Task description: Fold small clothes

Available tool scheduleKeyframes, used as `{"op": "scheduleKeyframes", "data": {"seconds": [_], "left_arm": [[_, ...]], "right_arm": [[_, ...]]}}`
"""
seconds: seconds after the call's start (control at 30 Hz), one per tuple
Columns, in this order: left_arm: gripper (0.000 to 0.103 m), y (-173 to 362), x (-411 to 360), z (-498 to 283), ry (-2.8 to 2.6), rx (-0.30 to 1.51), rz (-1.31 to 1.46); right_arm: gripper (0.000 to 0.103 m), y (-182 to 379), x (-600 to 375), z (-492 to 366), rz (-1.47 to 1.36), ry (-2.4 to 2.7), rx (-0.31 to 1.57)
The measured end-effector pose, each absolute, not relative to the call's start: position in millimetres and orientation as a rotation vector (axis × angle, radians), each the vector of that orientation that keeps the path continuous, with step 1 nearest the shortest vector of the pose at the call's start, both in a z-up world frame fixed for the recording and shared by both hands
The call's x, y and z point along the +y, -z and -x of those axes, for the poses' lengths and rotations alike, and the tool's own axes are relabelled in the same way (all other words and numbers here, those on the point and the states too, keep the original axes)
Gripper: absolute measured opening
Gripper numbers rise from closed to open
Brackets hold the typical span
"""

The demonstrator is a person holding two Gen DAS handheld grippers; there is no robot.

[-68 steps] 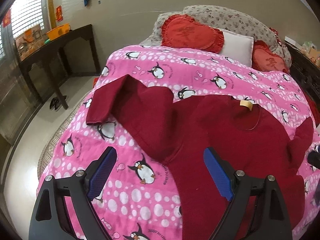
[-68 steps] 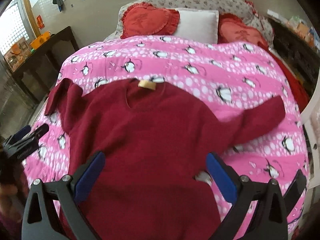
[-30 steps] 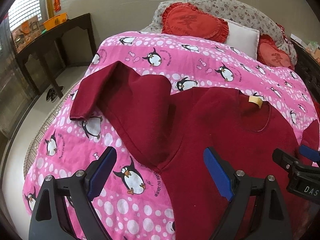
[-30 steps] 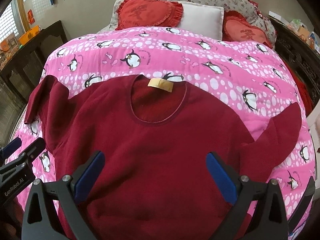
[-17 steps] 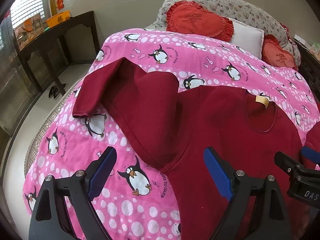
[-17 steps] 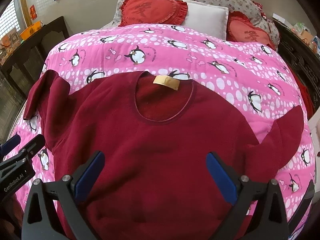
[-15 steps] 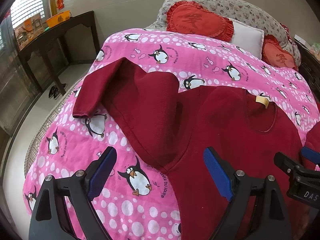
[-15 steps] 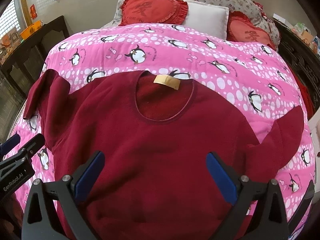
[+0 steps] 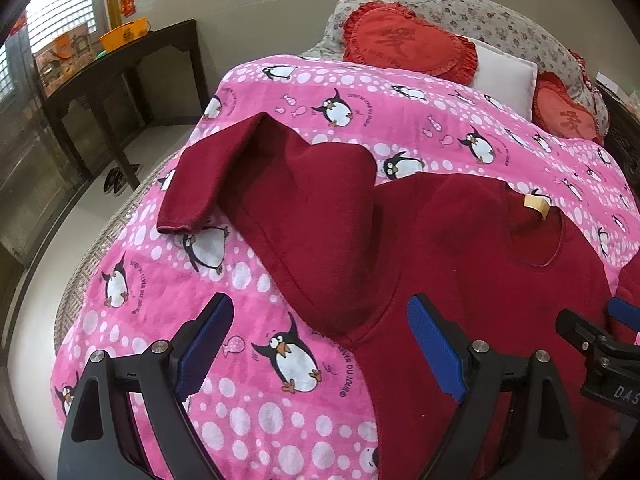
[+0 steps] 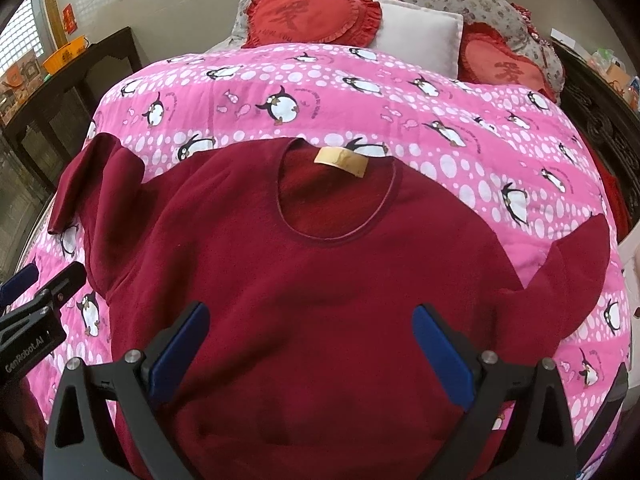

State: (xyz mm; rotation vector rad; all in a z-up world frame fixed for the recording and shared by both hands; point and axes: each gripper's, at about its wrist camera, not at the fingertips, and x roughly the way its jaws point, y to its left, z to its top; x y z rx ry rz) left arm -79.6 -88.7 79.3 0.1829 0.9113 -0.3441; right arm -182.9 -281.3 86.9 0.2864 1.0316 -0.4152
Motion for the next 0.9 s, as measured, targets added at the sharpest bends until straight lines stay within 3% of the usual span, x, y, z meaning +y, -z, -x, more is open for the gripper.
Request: {"op": "scheduleKeyframes", "data": {"seconds": [0.9], "left_arm": [[0.073, -74, -77, 72, 0.314, 0.919, -0.176]], "right_arm": [[0.103, -83, -276, 176, -0.272, 0.398, 1.049]]}}
